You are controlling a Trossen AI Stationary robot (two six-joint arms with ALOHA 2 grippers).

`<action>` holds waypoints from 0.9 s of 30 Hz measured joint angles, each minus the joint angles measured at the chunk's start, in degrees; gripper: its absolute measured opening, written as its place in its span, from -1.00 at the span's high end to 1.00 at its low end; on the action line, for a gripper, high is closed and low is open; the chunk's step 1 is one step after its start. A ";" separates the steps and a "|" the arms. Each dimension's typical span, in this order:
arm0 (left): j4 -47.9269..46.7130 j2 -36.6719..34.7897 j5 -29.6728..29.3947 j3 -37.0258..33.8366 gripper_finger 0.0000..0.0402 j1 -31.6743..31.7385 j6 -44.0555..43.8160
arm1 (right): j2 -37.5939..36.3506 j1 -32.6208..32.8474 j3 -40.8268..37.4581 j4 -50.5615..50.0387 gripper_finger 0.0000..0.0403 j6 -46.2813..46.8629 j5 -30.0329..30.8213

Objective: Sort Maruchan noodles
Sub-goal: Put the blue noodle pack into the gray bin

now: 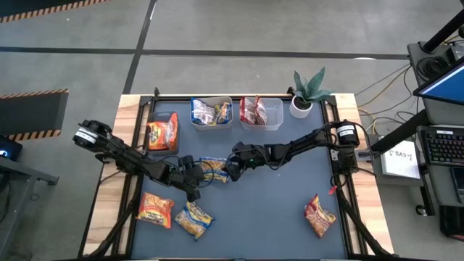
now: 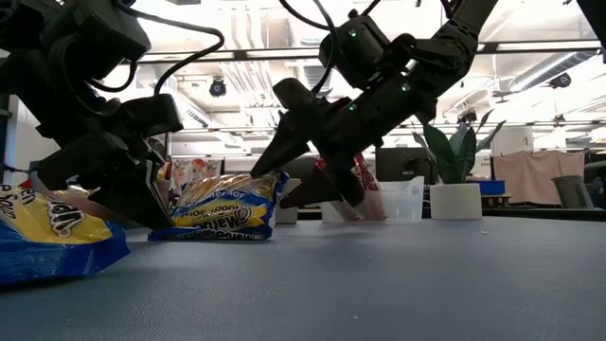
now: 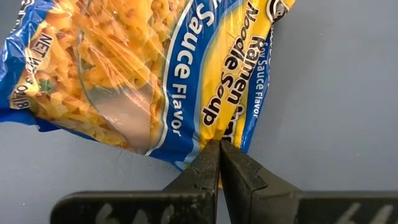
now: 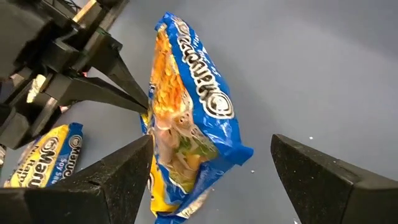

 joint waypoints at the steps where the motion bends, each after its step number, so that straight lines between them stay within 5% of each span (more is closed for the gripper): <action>1: 0.04 -0.01 -0.02 0.00 1.00 0.00 -0.01 | 0.00 0.00 0.00 0.39 -0.55 0.00 0.00; 19: 0.40 0.03 -1.62 -0.07 1.00 0.02 -0.04 | 2.68 0.22 0.02 7.03 -0.53 -2.94 -0.11; 27: 1.08 0.01 -1.62 -0.31 1.00 0.02 -0.05 | 11.76 0.22 1.01 23.69 -0.51 -0.49 -7.28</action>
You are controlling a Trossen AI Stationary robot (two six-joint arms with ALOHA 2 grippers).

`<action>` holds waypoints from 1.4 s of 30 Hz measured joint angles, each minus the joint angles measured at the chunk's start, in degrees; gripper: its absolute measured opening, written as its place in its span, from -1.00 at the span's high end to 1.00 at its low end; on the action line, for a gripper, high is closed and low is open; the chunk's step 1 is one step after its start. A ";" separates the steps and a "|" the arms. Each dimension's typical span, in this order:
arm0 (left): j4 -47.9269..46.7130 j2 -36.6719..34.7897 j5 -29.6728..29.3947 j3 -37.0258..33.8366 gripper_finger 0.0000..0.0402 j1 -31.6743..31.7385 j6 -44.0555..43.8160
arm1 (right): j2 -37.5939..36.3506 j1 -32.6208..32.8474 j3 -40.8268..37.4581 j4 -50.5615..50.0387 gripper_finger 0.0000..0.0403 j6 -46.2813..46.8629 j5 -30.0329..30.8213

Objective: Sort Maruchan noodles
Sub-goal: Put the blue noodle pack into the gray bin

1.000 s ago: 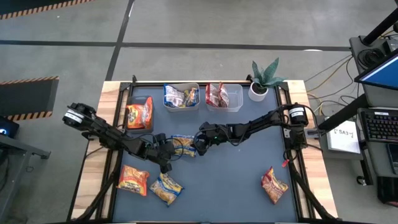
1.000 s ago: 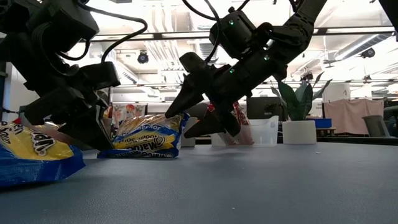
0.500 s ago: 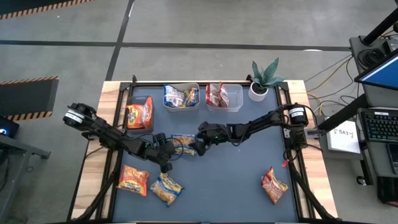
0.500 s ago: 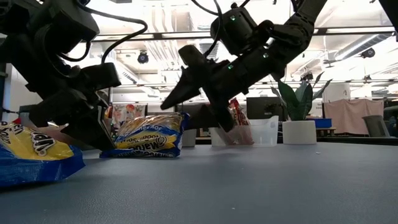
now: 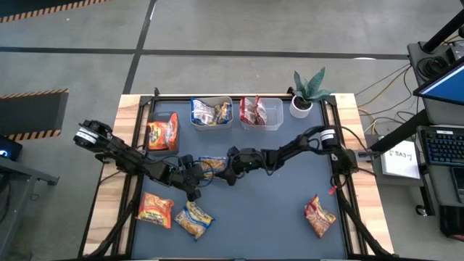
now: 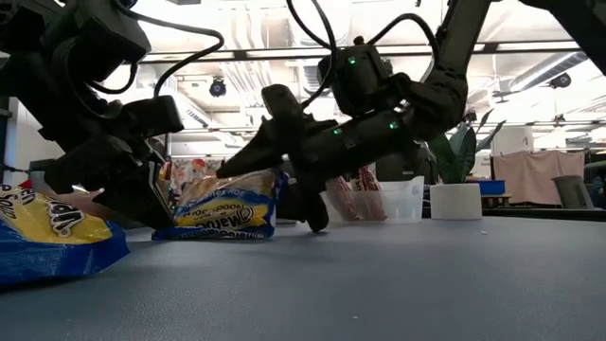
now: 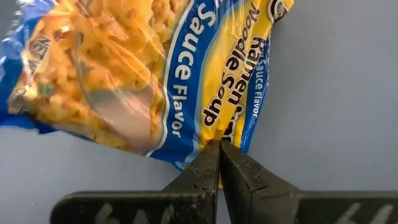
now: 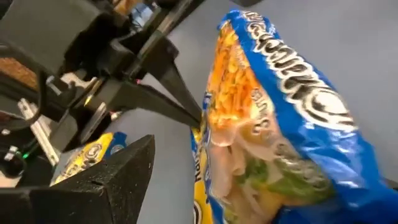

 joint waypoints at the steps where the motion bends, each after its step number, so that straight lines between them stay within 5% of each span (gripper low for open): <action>1: 0.02 0.00 -0.01 0.00 1.00 0.00 0.01 | 0.40 -0.03 0.12 1.08 -0.50 0.33 -0.30; 29: 1.81 0.09 -0.33 0.00 1.00 -0.02 -0.63 | -0.26 -0.17 -0.03 0.60 0.25 -0.26 -0.71; 42: 1.95 -0.79 1.07 0.15 0.80 -0.16 -2.54 | -0.26 -0.15 -0.05 0.60 0.33 -0.84 -0.36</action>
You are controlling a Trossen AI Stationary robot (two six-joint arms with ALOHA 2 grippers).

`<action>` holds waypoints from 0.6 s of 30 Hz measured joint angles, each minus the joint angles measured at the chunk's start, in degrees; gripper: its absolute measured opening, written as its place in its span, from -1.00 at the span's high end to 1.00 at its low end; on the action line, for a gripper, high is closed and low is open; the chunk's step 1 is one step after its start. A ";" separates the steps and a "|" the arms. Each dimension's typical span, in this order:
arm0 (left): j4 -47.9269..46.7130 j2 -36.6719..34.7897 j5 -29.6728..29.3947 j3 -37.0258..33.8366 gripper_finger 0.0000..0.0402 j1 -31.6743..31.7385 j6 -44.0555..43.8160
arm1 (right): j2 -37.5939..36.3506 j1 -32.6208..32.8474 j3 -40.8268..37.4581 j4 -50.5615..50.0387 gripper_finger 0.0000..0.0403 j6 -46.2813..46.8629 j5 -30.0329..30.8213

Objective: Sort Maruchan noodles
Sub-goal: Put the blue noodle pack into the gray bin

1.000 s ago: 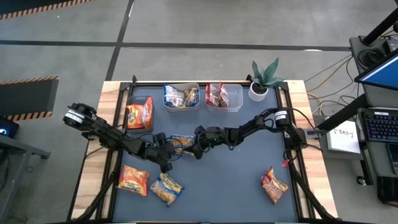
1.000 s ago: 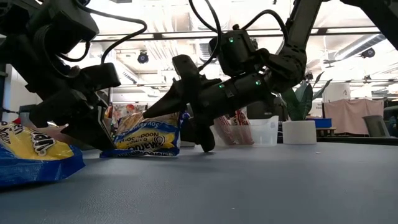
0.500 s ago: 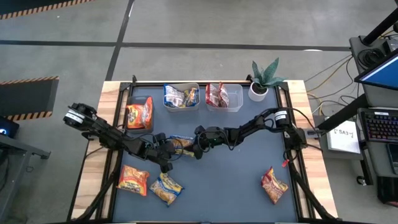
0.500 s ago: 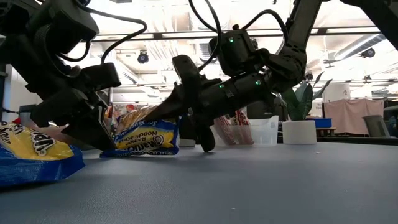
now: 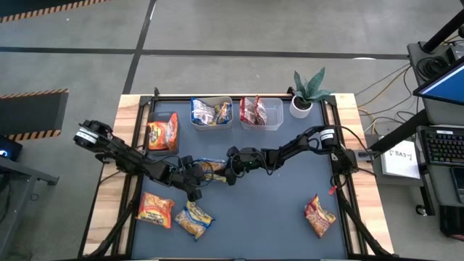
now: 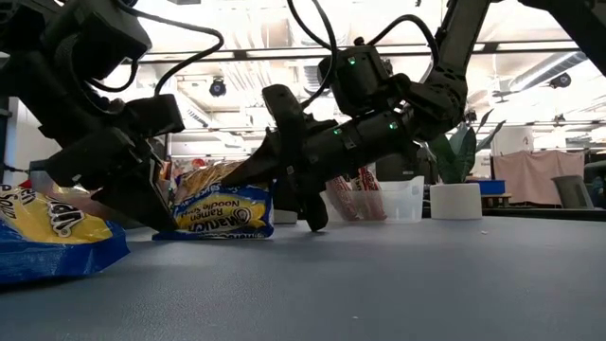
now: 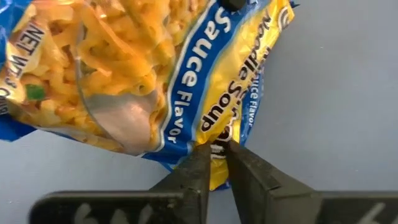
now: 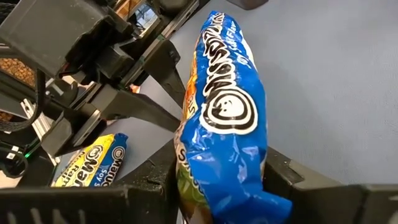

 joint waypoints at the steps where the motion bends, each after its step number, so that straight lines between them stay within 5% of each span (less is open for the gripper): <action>1: -0.17 -0.28 0.05 0.09 0.75 -0.16 0.52 | 0.00 0.00 0.00 0.01 0.33 0.00 0.00; 10: -11.22 -5.29 -0.80 4.91 0.43 -0.83 4.55 | -0.27 -0.02 -0.02 -0.04 0.34 -0.24 -0.22; 18: -13.96 -13.60 -4.54 6.72 0.43 -1.63 15.60 | -2.15 -0.07 -0.02 -0.48 0.34 -0.64 1.28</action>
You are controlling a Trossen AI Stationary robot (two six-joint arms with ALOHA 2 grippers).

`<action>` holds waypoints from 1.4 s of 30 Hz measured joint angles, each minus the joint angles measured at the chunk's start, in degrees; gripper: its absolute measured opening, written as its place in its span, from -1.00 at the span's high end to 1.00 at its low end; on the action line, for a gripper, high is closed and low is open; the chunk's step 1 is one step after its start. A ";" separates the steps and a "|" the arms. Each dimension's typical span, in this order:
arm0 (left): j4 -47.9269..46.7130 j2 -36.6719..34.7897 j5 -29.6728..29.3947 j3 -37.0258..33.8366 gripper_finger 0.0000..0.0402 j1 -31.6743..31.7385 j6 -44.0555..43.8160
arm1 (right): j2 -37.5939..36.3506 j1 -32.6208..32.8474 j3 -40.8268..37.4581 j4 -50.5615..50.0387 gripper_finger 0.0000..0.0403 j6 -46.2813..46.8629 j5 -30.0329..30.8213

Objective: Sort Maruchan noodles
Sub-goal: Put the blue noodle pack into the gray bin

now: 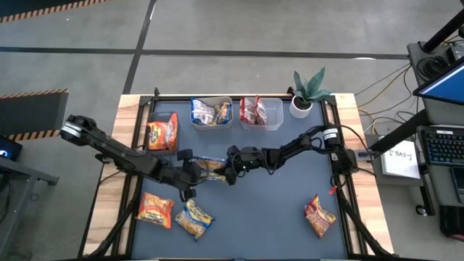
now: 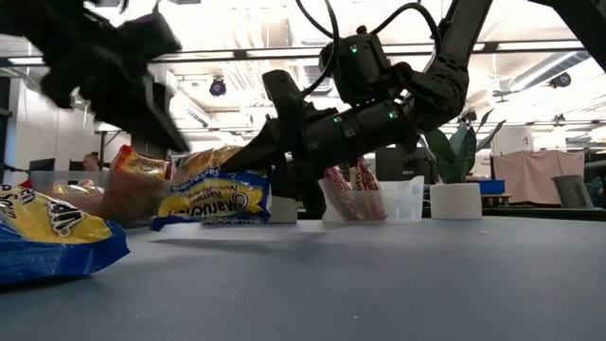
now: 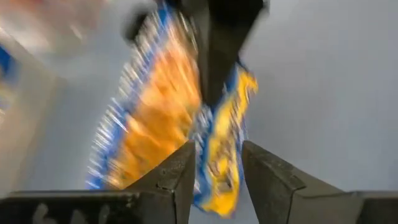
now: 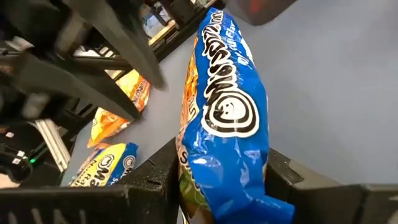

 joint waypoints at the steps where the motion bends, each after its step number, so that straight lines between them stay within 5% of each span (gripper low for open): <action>1: 0.28 -1.56 -1.47 0.07 0.44 -0.18 1.51 | -0.20 0.00 0.00 -0.14 0.34 -0.14 0.09; 7: 2.47 -10.45 -9.11 0.09 0.51 -0.81 9.73 | -3.35 -0.02 0.00 -3.38 0.34 -1.39 3.52; 18: 2.88 -18.74 -21.45 0.02 0.57 -0.81 17.24 | -15.41 -0.73 0.02 -17.96 0.34 -4.43 25.58; 23: 2.21 -19.37 -22.00 -0.04 0.57 -0.81 17.75 | -18.06 -2.40 3.05 -23.90 0.34 -4.51 31.81; 30: 1.23 -20.66 -24.00 -0.02 0.57 -0.81 22.33 | -15.77 -6.57 16.01 -41.80 0.34 -7.32 38.45; 42: -3.84 -26.97 -23.92 -0.02 0.57 -1.18 21.96 | -1.70 -12.52 32.12 -41.18 0.34 -8.93 42.15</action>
